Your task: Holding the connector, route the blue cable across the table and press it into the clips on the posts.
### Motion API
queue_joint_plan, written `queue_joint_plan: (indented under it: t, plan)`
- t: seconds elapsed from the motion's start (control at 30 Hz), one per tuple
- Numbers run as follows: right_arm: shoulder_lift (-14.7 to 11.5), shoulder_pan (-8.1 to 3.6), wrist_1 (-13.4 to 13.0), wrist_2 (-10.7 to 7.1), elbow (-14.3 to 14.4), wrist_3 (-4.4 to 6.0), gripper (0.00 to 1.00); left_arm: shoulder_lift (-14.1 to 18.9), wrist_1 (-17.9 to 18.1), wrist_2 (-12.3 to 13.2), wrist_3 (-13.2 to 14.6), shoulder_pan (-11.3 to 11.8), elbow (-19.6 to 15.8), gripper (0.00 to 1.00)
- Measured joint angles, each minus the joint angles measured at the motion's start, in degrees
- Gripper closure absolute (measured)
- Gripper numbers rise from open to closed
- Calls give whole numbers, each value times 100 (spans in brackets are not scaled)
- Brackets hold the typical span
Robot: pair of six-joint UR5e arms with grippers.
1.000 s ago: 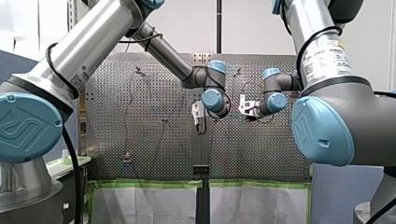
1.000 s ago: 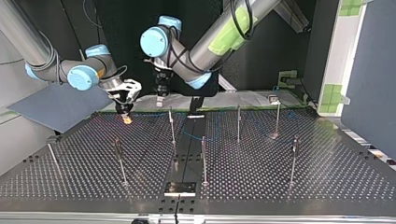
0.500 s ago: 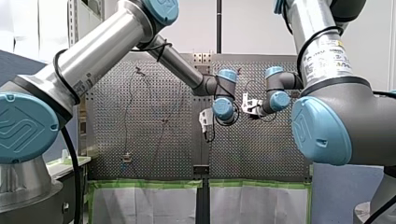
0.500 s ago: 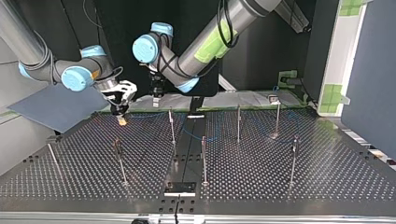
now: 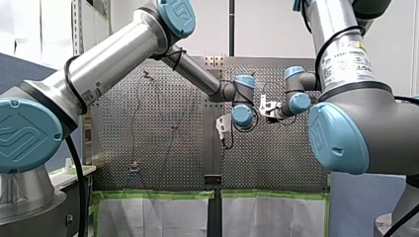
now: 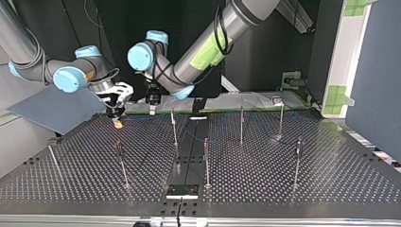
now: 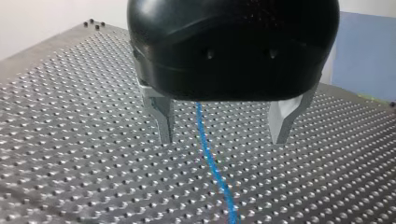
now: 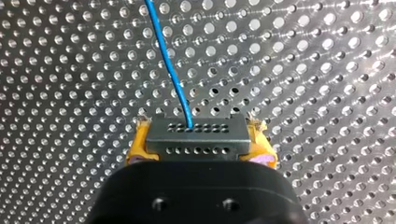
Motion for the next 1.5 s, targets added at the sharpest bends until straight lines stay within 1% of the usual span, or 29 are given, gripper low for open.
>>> queue_joint_plan:
  t: [0.1,0.2,0.3,0.37,0.47,0.6,0.73,0.83,1.07,1.2,1.33,1.4,1.43,1.47,1.5]
  plan:
    - [-6,-26,6,-41,0,-4,100,-152,-143,-65,-27,6,156,0]
    - [-13,-41,30,-106,0,-24,100,-310,-203,-119,-51,38,315,0]
    - [-15,-46,88,-193,7,-63,100,-446,-208,-190,-62,65,468,0]
    - [-16,-47,117,-260,18,-86,100,-490,-190,-230,-69,73,581,0]
    - [-17,-52,133,-311,36,-103,100,-516,-132,-284,-79,75,737,0]
    - [-17,-73,137,-331,50,-110,100,-529,-69,-355,-95,76,912,0]
    - [-22,-90,138,-339,51,-113,100,-573,-37,-349,-98,93,1069,0]
    - [-24,-98,139,-340,52,-115,100,-659,-67,-313,-100,109,1201,0]
    - [-29,-103,133,-341,53,-116,100,-972,-187,-298,-111,180,1550,0]
    - [-32,-108,130,-341,53,-114,100,-1031,-198,-294,-129,198,1736,0]
    - [-34,-109,128,-341,53,-110,100,-1038,-208,-299,-141,173,1801,0]
    - [-34,-109,126,-341,53,-109,100,-1038,-211,-311,-143,152,1810,25]
    - [-34,-109,123,-341,53,-108,100,-1039,-213,-315,-144,145,1811,25]
    - [-34,-109,120,-341,53,-106,100,-1038,-222,-326,-148,136,1812,47]
    - [-35,-110,118,-341,53,-103,100,-1038,-235,-344,-154,130,1812,72]
